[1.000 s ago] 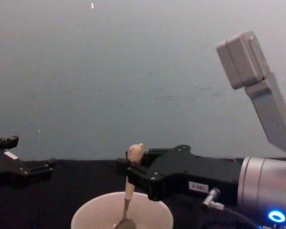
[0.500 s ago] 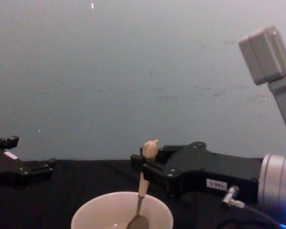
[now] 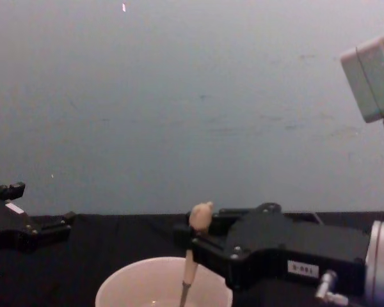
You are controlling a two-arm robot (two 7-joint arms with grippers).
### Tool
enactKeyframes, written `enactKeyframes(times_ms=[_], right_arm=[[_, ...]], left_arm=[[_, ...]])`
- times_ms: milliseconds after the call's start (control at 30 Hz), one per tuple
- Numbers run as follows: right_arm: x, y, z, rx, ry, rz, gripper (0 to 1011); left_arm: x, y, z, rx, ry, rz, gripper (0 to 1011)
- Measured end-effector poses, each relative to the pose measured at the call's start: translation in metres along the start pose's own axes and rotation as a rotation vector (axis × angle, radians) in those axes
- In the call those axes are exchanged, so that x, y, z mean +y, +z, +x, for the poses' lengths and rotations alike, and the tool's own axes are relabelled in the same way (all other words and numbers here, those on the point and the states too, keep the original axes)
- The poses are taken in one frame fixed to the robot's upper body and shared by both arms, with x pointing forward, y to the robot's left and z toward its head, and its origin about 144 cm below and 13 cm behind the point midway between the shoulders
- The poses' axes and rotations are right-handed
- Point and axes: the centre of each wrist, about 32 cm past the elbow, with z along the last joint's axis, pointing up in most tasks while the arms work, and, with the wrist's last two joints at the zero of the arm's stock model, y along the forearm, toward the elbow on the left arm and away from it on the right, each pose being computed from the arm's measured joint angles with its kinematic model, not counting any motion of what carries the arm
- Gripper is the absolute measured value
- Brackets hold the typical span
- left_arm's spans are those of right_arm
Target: Pick up the stirring spoon with one hand, stir inside the cup, then place it back in its original position.
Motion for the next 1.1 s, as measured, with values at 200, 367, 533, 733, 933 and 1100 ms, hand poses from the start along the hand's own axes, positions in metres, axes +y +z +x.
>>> enactKeyframes(times_ms=[200, 367, 533, 733, 933, 1100], right_arm=[[0.002, 0.000, -0.005, 0.002, 0.024, 0.000, 199], [0.007, 0.002, -0.007, 0.003, 0.033, 0.009, 199], [0.016, 0.001, -0.007, 0.001, 0.030, 0.010, 198], [0.026, 0.000, -0.005, -0.004, 0.020, 0.007, 198], [0.034, -0.001, 0.000, -0.007, -0.012, 0.003, 198], [0.035, -0.003, 0.006, -0.007, -0.040, -0.001, 198]], left_arm=[[0.000, 0.000, 0.000, 0.000, 0.000, 0.000, 1001], [0.000, 0.000, 0.000, 0.000, 0.000, 0.000, 1001], [0.000, 0.000, 0.000, 0.000, 0.000, 0.000, 1001], [0.000, 0.000, 0.000, 0.000, 0.000, 0.000, 1001], [0.000, 0.000, 0.000, 0.000, 0.000, 0.000, 1001], [0.000, 0.000, 0.000, 0.000, 0.000, 0.000, 1001]])
